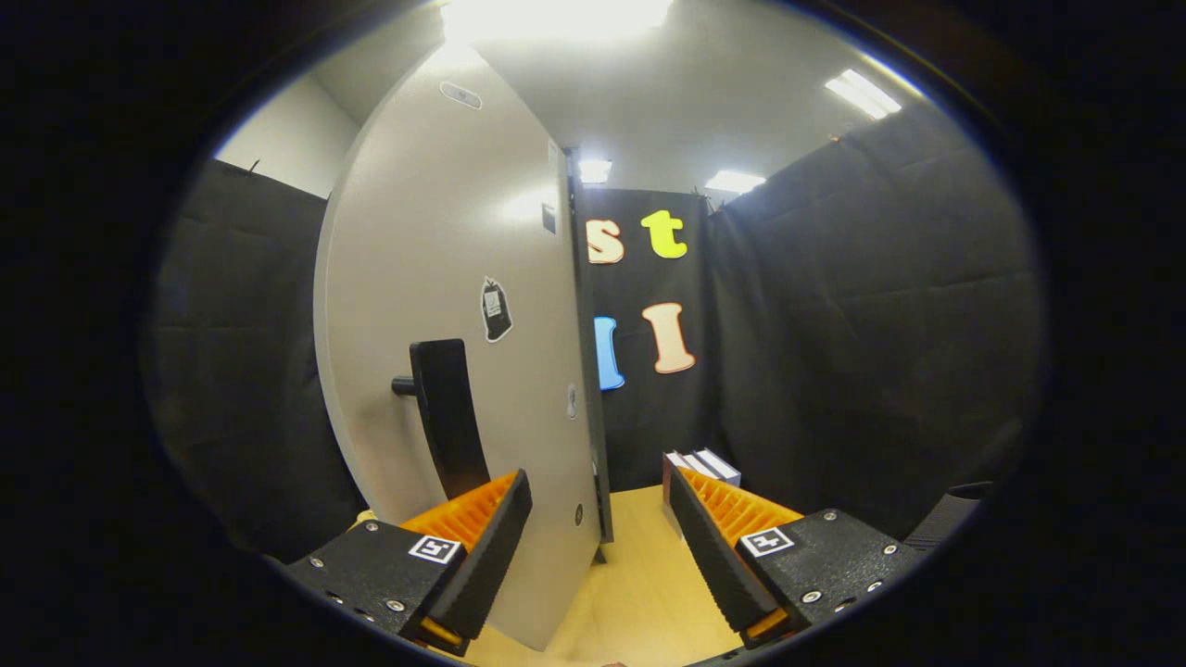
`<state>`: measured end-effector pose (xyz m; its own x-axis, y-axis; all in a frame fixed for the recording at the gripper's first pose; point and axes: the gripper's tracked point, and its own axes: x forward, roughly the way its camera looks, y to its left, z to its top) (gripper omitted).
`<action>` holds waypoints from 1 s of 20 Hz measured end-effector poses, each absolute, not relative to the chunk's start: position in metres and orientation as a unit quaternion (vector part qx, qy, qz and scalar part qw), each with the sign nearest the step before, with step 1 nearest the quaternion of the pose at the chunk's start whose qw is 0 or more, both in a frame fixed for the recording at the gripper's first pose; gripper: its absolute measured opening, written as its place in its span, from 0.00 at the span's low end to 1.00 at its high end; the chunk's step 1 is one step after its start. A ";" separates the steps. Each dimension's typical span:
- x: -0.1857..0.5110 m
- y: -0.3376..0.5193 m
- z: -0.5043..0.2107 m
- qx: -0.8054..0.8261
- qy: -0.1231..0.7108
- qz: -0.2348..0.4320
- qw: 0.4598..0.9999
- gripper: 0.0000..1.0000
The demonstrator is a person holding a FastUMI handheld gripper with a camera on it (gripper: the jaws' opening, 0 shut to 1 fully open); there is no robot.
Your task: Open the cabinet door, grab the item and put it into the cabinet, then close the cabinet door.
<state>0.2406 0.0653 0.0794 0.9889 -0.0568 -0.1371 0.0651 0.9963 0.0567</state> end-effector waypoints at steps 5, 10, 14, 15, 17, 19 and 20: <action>0.262 0.109 0.075 0.044 0.067 0.007 0.997 0.94; 0.289 0.154 0.071 0.061 0.069 0.049 0.995 0.94; 0.309 0.181 0.068 0.064 0.069 0.072 0.993 0.95; 0.312 0.185 0.066 0.063 0.071 0.075 0.993 0.95; 0.316 0.189 0.065 0.061 0.072 0.079 0.992 0.95; 0.317 0.192 0.066 0.059 0.072 0.080 0.992 0.95; 0.317 0.193 0.067 0.058 0.071 0.081 0.992 0.95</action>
